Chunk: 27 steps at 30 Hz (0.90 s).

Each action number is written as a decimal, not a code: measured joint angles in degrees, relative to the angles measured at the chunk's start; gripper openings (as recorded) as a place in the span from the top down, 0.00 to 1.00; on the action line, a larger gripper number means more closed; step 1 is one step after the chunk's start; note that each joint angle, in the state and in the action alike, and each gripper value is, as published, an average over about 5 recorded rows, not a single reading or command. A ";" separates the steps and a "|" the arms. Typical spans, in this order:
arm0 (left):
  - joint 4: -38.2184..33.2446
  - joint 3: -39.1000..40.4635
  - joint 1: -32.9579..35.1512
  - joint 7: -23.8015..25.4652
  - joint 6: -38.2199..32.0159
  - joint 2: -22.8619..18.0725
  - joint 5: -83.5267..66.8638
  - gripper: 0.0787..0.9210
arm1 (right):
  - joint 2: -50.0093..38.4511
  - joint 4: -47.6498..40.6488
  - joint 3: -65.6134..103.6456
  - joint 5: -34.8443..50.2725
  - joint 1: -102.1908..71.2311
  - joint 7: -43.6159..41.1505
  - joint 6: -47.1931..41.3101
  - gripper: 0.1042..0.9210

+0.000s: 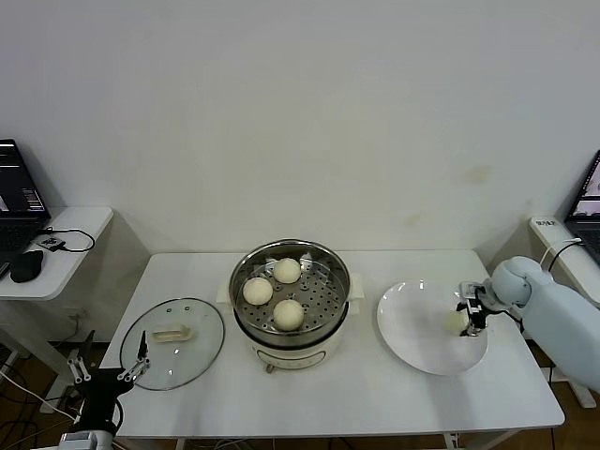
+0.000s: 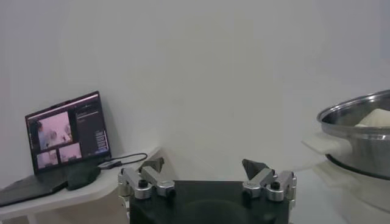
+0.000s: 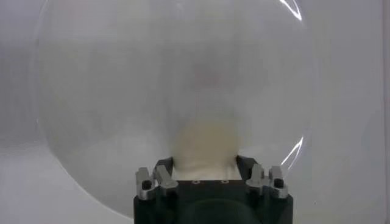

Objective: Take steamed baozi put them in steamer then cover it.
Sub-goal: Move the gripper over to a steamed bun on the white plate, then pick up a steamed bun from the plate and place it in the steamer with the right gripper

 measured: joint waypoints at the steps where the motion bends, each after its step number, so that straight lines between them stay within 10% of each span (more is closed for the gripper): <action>1: -0.07 -0.02 0.03 -0.02 -0.01 -0.03 0.00 0.12 | -0.12 0.15 -0.09 0.13 0.13 -0.08 -0.04 0.38; 27: -0.59 1.75 -1.35 -0.12 -0.07 -0.33 0.07 0.12 | -8.09 18.73 -24.70 22.54 31.35 0.66 -9.16 0.36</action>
